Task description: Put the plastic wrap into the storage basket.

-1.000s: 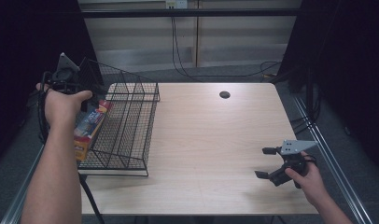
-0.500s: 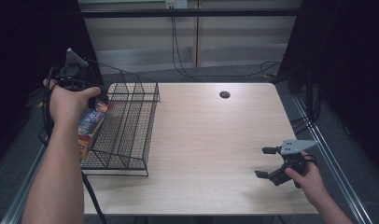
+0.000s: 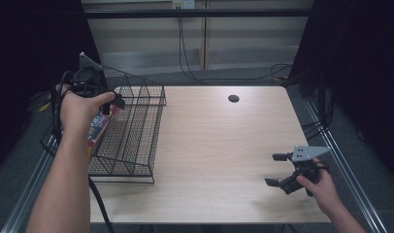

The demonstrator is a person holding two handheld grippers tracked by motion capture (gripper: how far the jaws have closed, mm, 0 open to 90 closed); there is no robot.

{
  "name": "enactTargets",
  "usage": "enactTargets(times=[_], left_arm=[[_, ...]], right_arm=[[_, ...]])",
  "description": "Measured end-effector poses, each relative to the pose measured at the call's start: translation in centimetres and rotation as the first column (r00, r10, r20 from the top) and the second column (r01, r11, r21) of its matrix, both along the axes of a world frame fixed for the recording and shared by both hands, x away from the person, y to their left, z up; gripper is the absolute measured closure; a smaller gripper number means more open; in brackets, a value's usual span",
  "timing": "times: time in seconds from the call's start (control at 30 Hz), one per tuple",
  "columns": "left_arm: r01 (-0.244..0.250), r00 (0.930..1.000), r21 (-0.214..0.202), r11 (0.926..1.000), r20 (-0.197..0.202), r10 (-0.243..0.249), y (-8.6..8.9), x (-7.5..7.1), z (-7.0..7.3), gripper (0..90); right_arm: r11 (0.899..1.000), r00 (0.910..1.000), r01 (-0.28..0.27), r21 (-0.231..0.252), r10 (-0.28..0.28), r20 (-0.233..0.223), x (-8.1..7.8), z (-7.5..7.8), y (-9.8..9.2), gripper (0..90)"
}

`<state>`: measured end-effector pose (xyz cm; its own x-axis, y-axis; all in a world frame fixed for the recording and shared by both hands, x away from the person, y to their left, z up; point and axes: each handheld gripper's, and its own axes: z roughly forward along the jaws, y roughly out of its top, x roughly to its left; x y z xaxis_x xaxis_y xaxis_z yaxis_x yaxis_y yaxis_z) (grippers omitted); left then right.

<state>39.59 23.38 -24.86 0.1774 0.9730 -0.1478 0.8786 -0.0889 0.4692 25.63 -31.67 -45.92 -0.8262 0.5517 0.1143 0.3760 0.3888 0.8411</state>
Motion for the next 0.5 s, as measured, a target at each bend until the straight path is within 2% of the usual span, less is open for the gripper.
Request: enactTargets(times=[0.13,0.17,0.5], left_arm=[[0.028,0.9991,-0.012,0.9996,0.032,-0.027,-1.1,0.0,0.1,23.7],[0.041,0.9986,-0.024,0.9989,0.034,-0.040,-1.7,-0.1,0.1,23.3],[0.125,0.9912,-0.032,0.9917,0.049,-0.123,-4.3,-0.1,0.0,21.1]], right_arm=[[1.000,1.0000,-0.006,-0.005,0.006,-0.001,0.0,-0.1,0.1,1.7],[1.000,1.0000,-0.003,-0.006,0.003,0.002,0.0,-0.1,0.1,1.7],[1.000,1.0000,-0.006,-0.008,0.006,-0.001,-0.1,-0.1,0.1,1.7]])
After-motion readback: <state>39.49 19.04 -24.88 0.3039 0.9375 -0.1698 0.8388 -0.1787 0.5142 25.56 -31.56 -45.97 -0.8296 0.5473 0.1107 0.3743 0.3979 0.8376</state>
